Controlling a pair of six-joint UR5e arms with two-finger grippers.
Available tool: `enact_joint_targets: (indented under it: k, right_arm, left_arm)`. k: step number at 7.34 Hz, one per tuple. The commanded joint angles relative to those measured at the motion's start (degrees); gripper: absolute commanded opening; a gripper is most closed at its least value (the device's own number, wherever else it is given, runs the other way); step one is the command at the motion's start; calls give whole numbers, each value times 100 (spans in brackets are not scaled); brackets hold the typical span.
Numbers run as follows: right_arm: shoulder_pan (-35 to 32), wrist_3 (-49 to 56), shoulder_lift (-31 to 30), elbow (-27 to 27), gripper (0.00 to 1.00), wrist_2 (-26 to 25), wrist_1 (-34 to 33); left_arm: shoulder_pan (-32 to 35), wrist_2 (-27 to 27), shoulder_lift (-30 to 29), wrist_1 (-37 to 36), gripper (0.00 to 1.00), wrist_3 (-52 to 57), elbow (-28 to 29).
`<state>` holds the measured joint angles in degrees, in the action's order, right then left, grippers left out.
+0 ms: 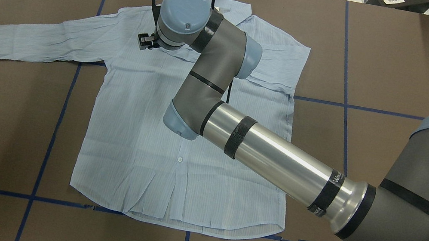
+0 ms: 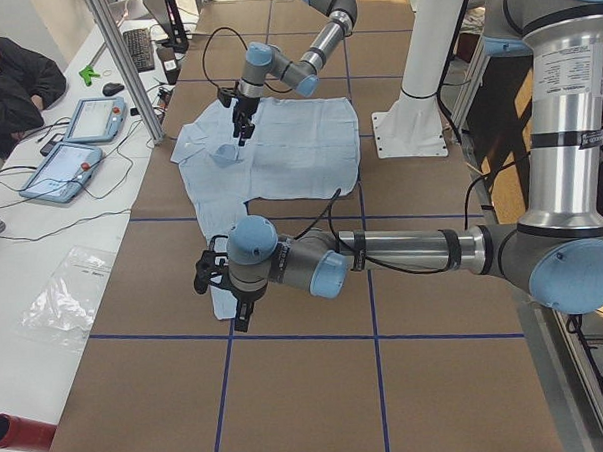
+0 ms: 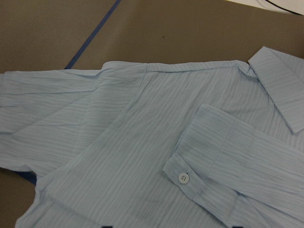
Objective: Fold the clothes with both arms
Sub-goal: 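Lift the cuff with the right gripper and carry it across the shirt, then lay the sleeve across the chest near the collar and release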
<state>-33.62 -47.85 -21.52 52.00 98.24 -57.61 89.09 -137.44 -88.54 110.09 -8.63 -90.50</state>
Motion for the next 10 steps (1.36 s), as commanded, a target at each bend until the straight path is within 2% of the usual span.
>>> enact_joint_targets:
  k: [1,3,4,5,7,8,9,10]
  right_arm:
    - [5,-416,-1,12,100,20,-22]
    - [-152,-934,-71,291,100,325,-170]
    - [-293,-971,-306,833,100,580,-772]
    - [-399,-937,-378,1239,100,730,-1370]
    - [-662,-910,-405,1767,100,1037,-2653]
    - [-872,-910,-423,1813,100,1379,-2902]
    - [-1101,-893,-466,1831,100,1748,-3227]
    - [-1251,-823,-641,2093,100,1917,-3508]
  left_arm:
    - [-24,16,-14,396,100,-497,41]
    - [-346,68,-14,809,100,-1172,41]
    - [-610,234,-6,1360,100,-2064,41]
    - [-1169,749,64,2096,100,-3143,41]
    - [-2129,1821,82,2551,99,-4694,49]
    - [-2507,2409,143,2622,99,-5075,50]
    - [-2659,2781,152,2683,99,-5235,171]
    - [-2669,2967,153,3102,99,-5289,538]
